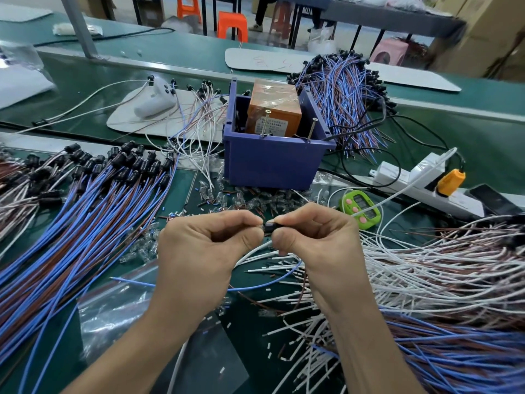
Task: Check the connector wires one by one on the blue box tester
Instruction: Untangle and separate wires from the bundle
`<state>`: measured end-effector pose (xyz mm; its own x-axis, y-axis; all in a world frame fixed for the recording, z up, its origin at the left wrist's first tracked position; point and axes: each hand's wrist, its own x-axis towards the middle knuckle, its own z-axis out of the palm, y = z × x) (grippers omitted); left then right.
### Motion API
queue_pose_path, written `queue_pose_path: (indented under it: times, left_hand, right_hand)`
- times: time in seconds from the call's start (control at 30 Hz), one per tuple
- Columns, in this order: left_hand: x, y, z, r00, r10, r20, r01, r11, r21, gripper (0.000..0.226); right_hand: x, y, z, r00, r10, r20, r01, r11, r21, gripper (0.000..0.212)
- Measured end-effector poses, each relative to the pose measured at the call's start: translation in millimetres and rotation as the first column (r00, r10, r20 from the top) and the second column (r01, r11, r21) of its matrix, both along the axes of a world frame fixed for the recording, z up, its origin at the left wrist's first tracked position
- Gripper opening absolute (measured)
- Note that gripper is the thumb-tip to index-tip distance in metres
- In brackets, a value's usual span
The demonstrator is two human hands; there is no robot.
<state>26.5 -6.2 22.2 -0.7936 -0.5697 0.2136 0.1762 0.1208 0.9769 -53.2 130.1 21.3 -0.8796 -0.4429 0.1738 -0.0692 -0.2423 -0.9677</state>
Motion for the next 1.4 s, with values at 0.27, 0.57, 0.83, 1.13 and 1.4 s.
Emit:
queue_pose_path:
  times: [0.27,0.57,0.83,1.13,1.4]
  left_hand:
    - [-3.8,12.0,12.1,0.993,0.009,-0.116,0.003,0.995,0.103,0.018]
    - [1.7,5.4,13.0,0.993,0.056,-0.103,-0.056,0.998,-0.007,0.025]
    - [6.9,7.3,14.6,0.992,-0.008,-0.124,-0.006,0.994,-0.112,0.017]
    - [18.9,12.0,22.6,0.969,-0.003,-0.246,-0.046,0.980,-0.193,0.011]
    - [21.2,17.7,21.7,0.962,0.002,-0.272,-0.123,0.896,-0.427,0.015]
  right_hand:
    - [-6.6,5.2,3.1,0.974,0.112,0.195,-0.078,0.981,-0.177,0.019]
    - [-8.5,14.5,1.1,0.832,0.494,0.253,-0.371,0.833,-0.410,0.026]
    - [-8.0,14.8,1.1,0.814,0.541,0.213,-0.429,0.806,-0.408,0.028]
    - [-6.3,14.4,2.9,0.857,0.479,0.190,-0.404,0.853,-0.331,0.029]
    - [-5.7,12.6,3.5,0.880,0.433,0.195,-0.364,0.878,-0.310,0.029]
